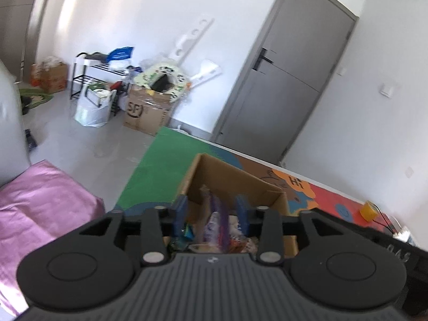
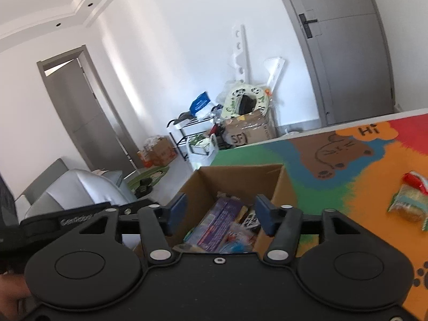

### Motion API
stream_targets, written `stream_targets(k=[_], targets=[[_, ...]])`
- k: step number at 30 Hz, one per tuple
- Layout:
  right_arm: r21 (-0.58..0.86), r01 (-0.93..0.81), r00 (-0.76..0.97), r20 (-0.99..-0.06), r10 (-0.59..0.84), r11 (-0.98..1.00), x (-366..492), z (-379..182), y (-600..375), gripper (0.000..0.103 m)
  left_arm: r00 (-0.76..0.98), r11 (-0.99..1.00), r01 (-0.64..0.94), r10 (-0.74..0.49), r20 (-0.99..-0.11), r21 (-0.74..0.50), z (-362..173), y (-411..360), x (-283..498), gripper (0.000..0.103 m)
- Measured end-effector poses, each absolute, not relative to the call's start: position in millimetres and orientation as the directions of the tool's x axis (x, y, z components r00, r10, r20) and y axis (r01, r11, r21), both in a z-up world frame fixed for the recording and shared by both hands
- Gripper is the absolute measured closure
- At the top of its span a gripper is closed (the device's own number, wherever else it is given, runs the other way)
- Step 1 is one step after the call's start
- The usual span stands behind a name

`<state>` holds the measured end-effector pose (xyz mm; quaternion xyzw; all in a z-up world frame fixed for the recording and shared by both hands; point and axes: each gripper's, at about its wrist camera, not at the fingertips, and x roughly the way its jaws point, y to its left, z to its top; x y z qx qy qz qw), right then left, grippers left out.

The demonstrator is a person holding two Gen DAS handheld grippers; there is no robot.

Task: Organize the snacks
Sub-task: 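Carry both packets over the cardboard box and open both grippers to drop them, then move both open grippers back over the red packet and green-wrapped pack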

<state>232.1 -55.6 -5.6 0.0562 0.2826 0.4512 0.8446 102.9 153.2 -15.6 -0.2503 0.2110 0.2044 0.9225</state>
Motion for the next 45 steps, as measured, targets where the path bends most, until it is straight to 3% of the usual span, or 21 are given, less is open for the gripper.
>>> stream_targets(k=[3,6,18,34,45], targets=[[0.334,-0.736,0.436,-0.432,0.79,0.588,231,-1,-62,0.037,0.821,0.773,-0.507,0.299,-0.486,-0.381,-14,152,99,0.039],[0.312,-0.736,0.452,-0.436,0.779,0.601,232,3,-73,0.029,0.822,0.763,-0.513,0.307,-0.479,-0.393,-12,148,99,0.031],[0.293,-0.64,0.565,-0.448,0.693,0.71,257,11,-129,0.008,0.849,0.784,-0.464,0.263,-0.458,-0.411,-6,111,104,0.024],[0.31,-0.562,0.627,-0.445,0.639,0.767,269,-3,-200,0.01,0.876,0.851,-0.348,0.146,-0.459,-0.393,-4,44,129,0.022],[0.326,-0.547,0.635,-0.438,0.636,0.771,295,-23,-229,0.03,0.853,0.871,-0.325,0.102,-0.511,-0.368,-21,14,184,0.022]])
